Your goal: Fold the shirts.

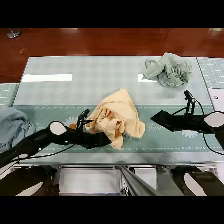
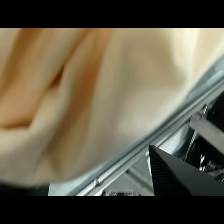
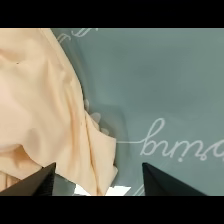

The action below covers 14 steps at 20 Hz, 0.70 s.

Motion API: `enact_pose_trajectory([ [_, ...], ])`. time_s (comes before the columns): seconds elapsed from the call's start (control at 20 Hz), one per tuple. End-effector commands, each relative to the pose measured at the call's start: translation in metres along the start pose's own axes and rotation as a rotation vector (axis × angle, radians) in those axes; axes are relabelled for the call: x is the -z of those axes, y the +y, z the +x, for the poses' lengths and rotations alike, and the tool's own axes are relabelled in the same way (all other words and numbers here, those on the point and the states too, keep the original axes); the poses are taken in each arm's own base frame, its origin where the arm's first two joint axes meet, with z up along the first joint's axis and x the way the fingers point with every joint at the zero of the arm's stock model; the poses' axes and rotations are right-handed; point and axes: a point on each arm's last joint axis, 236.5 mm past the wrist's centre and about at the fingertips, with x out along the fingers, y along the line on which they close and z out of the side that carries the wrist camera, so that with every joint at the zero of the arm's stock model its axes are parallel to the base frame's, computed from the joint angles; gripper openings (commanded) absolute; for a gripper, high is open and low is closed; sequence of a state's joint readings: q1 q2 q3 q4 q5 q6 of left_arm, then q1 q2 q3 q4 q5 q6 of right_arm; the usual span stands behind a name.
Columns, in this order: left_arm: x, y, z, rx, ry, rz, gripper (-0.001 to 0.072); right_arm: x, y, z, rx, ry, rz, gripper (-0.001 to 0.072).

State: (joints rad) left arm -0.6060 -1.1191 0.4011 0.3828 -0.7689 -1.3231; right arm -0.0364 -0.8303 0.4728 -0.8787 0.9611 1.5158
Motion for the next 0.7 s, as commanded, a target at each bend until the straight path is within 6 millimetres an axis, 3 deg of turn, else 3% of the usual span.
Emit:
enact_pose_trajectory([
  [0.0, -0.017, -0.001, 0.016, -0.004, -0.092, -0.039, 0.0699, 0.009, 0.004, 0.002, -0.01, 0.032, -0.009, 0.062],
  [0.25, -0.041, -0.013, 0.022, -0.008, -0.127, 0.008, 0.0693, 0.013, 0.004, 0.002, -0.011, 0.048, -0.015, 0.0619],
  [0.3, -0.046, -0.017, 0.024, -0.004, -0.126, 0.018, 0.0608, 0.013, 0.004, 0.002, -0.011, 0.049, -0.015, 0.0619],
  [0.35, -0.051, -0.022, 0.025, 0.002, -0.12, 0.076, 0.0226, 0.015, 0.007, 0.002, -0.025, 0.057, -0.011, 0.062],
  [0.4, -0.053, -0.028, 0.023, 0.023, -0.099, 0.119, 0.0028, 0.017, 0.013, 0.002, -0.049, 0.066, -0.012, 0.062],
  [0.5, -0.057, -0.043, 0.009, 0.084, -0.061, 0.175, 0.003, 0.024, 0.024, 0.007, -0.064, 0.081, -0.05, 0.062],
  [0.65, -0.076, -0.048, -0.015, 0.142, -0.068, 0.167, 0.003, 0.04, 0.027, 0.032, -0.047, 0.149, -0.079, 0.0619],
])
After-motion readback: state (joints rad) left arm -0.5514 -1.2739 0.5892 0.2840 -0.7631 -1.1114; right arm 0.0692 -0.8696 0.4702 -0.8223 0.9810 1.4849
